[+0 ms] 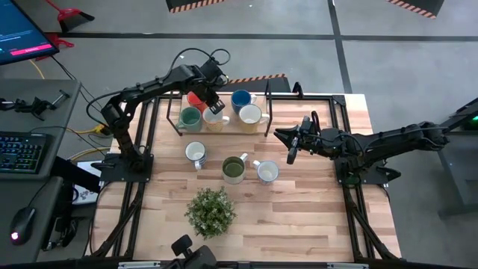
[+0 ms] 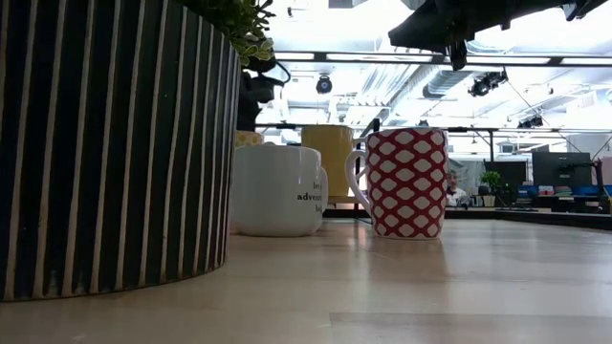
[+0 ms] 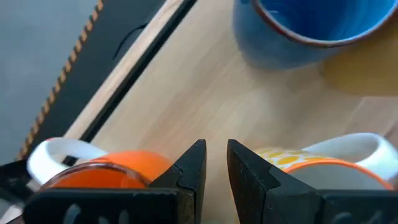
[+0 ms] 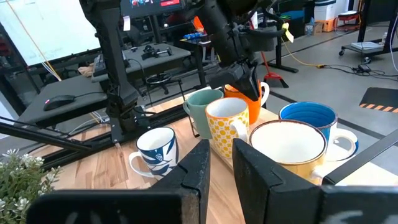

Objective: Place coffee mugs
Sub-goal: Adjust the colored mugs on the shelf

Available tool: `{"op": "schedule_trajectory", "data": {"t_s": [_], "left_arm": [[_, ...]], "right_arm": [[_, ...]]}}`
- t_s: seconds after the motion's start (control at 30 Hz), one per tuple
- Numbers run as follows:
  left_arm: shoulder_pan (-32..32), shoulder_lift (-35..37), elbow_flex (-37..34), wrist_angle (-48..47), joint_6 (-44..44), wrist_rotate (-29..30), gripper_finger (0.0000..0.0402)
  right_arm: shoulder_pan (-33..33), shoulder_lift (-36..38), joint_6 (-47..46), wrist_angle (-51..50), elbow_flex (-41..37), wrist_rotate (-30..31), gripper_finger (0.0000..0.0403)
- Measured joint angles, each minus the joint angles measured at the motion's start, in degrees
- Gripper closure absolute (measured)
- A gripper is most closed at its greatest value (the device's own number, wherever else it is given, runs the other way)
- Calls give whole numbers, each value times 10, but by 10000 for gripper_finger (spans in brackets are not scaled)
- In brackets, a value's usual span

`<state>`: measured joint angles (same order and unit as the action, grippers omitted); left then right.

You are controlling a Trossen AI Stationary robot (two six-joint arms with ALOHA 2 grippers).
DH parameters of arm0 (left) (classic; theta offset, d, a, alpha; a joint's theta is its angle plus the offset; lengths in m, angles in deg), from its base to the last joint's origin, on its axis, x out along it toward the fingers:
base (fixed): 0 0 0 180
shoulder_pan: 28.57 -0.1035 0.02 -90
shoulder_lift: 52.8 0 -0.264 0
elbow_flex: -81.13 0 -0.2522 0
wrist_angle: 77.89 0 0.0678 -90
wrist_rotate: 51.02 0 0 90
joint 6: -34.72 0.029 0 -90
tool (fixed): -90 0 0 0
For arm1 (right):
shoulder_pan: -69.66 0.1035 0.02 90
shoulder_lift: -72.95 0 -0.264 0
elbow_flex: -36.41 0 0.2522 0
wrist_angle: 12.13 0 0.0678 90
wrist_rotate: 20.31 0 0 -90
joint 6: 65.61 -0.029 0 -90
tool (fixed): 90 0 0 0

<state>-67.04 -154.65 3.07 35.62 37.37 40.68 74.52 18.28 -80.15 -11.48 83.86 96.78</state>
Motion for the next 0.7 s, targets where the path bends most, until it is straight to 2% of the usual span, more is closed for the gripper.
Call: {"op": "schedule_trajectory", "data": {"t_s": [0.3, 0.7], "left_arm": [[-7, 0, 0, -15, 6, 45, 349], [-25, 0, 0, -39, 6, 50, 349]], "right_arm": [[0, 0, 0, 0, 0, 0, 347], [0, 0, -5, 0, 0, 0, 347]]}}
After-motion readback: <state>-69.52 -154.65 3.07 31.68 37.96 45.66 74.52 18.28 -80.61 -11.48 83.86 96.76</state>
